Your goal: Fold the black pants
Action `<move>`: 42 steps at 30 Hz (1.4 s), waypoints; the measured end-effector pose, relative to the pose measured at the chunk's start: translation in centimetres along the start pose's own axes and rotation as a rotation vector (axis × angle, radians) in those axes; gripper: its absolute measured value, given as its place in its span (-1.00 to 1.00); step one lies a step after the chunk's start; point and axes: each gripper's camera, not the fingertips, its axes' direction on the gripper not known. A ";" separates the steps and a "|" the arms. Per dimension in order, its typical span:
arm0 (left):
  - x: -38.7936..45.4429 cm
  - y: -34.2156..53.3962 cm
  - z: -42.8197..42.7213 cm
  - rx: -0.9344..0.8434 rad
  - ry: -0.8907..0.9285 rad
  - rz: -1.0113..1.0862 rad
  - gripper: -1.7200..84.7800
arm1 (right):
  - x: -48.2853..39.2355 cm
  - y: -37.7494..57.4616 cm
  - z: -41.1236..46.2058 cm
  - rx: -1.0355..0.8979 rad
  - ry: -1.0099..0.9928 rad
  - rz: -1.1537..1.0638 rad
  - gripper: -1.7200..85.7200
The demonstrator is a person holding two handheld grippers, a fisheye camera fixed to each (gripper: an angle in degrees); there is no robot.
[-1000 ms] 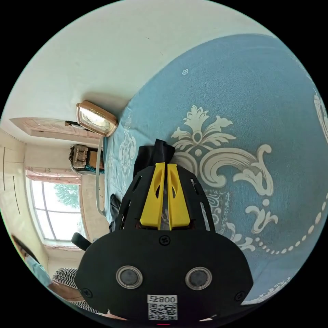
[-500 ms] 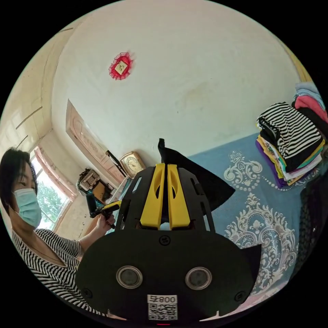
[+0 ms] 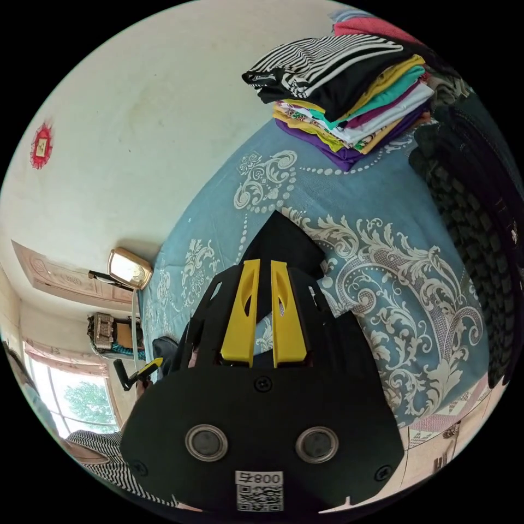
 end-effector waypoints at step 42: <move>-17.7 2.0 -12.0 0.195 -0.334 -0.342 -0.92 | -34.6 4.5 18.9 -0.421 0.323 -1.006 -0.85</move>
